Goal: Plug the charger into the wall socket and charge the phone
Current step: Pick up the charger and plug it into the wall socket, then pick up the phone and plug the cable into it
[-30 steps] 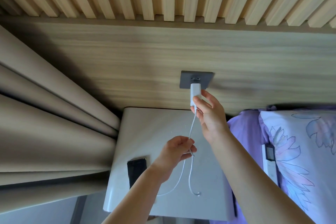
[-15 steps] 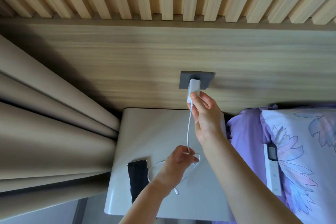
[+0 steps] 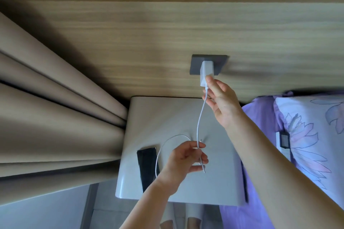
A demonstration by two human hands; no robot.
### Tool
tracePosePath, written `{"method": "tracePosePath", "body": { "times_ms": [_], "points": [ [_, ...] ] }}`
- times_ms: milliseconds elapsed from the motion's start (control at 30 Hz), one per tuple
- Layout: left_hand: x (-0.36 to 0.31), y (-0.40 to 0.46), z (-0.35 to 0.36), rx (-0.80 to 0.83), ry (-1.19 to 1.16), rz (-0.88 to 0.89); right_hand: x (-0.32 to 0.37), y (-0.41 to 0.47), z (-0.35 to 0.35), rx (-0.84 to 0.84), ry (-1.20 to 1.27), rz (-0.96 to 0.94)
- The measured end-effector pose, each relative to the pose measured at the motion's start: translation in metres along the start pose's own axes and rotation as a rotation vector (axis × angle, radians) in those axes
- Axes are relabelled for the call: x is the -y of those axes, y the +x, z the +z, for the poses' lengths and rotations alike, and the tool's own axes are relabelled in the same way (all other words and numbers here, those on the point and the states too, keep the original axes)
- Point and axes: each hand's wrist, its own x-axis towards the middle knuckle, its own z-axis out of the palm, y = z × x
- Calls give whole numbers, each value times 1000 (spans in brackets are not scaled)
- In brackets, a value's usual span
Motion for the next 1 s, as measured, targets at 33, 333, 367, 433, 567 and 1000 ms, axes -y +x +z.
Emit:
{"method": "tracePosePath", "body": {
  "times_ms": [33, 333, 367, 433, 567, 1000],
  "points": [
    [0, -2, -2, -17, -17, 1, -4, -5, -6, 27, -80, 1],
    [-4, 7, -21, -134, -178, 27, -146, -113, -71, 185, -648, 168],
    [-5, 10, -23, -136, -192, 33, -155, -120, -75, 190, -713, 148],
    [-7, 14, -28, -133, -209, 56, -167, -130, -79, 148, -725, 118],
    [8, 23, -44, -227, 26, 35, -175, -129, -82, -35, -641, 146],
    [149, 43, -91, 111, 1882, 57, -205, -105, -109, -166, -660, 164]
  ]
}}
